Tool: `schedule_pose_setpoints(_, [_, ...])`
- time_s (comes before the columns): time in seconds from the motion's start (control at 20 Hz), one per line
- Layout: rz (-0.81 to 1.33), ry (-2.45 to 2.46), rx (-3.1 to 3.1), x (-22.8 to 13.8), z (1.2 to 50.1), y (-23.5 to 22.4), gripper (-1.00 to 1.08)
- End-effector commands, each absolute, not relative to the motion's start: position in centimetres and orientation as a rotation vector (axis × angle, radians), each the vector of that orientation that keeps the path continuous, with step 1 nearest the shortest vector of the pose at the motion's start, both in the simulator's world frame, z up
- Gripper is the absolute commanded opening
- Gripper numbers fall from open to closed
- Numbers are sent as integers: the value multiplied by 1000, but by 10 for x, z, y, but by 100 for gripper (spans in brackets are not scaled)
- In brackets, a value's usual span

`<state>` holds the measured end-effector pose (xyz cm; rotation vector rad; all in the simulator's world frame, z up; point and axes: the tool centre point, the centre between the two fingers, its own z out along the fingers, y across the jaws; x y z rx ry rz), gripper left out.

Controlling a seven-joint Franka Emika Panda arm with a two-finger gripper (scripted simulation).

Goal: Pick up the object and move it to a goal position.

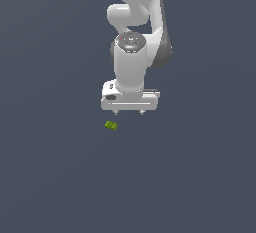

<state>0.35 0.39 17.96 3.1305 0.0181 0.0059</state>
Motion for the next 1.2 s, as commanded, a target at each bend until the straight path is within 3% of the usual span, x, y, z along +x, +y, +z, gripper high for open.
schedule_pose_setpoints(0.0, [6, 18, 3130, 4, 180, 4, 100])
schedule_pose_setpoints(1.15, [1, 120, 3133, 0, 180, -17, 100])
